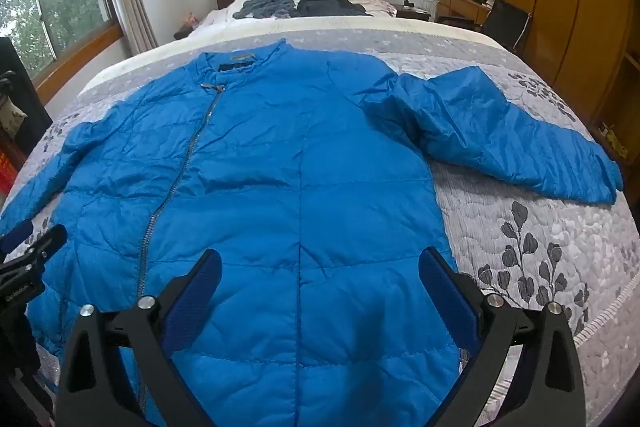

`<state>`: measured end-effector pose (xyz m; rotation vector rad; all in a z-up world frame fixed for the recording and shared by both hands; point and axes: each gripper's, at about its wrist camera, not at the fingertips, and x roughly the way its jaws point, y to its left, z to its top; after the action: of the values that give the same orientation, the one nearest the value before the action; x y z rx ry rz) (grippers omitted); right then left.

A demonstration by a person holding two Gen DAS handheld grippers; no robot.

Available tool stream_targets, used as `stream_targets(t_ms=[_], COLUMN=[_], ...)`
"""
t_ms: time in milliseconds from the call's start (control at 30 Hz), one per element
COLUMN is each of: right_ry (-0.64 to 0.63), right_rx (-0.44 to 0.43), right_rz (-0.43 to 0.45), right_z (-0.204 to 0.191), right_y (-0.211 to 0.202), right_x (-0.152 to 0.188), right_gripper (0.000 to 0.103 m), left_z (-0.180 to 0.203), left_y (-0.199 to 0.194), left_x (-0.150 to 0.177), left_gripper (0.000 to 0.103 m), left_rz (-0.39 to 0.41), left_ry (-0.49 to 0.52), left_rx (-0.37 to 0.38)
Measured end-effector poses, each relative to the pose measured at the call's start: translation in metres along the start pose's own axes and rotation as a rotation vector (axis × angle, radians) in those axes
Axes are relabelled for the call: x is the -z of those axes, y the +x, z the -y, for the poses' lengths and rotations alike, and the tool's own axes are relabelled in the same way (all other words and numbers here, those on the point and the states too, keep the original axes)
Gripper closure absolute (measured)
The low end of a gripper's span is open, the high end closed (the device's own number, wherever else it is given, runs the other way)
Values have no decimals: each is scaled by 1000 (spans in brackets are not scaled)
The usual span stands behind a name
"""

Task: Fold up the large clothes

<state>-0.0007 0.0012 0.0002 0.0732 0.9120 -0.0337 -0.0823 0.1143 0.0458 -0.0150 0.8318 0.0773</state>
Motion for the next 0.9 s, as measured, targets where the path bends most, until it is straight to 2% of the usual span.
stream_targets(t_ms=[900], right_ry=[-3], right_rx=[6], right_rz=[4], right_z=[0], right_y=[2], right_x=[0], right_gripper=[4], left_z=[-1], left_y=[-1], left_x=[0], left_gripper=[3], left_rz=[4], left_ry=[9], left_rx=[-6])
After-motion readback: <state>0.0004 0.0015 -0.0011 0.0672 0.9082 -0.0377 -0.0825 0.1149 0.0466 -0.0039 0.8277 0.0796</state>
